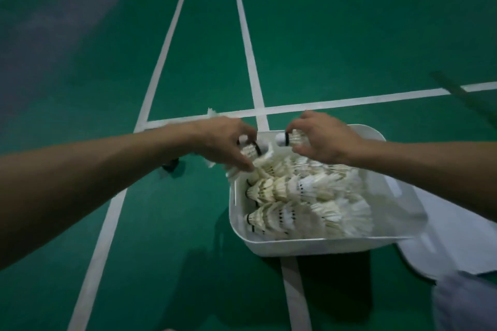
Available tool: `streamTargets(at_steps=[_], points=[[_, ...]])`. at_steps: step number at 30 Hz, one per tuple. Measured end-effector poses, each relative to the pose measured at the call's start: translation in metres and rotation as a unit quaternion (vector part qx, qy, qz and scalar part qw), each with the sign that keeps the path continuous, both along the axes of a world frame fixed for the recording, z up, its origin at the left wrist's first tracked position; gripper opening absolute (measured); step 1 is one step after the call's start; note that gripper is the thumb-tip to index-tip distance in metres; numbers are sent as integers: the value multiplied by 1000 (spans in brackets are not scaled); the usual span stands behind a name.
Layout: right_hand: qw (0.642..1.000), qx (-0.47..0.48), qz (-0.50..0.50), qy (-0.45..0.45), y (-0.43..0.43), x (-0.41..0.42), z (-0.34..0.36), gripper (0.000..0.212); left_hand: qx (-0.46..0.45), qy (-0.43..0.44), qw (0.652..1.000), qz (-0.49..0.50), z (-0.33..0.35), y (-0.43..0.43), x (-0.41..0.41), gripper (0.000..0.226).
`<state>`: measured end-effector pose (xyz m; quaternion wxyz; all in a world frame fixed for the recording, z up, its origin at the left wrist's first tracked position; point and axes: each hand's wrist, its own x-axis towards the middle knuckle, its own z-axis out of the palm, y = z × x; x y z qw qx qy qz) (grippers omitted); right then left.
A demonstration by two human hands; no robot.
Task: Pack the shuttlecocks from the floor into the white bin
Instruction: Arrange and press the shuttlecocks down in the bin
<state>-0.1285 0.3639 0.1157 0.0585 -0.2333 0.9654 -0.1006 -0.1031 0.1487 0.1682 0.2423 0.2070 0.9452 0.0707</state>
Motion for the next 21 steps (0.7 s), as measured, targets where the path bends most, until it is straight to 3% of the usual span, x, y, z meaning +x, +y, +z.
streamTargets(at_steps=[9, 16, 21], points=[[998, -61, -8, -8, -23, -17, -33, 47, -69, -70, 995, 15, -45, 20, -5, 46], [997, -75, -9, -6, -30, -28, -50, 39, -64, -89, 993, 33, -54, 19, -28, 37], [998, -54, 17, 2, -21, -24, -54, 37, -122, -105, 987, 0, -55, 25, -39, 45]])
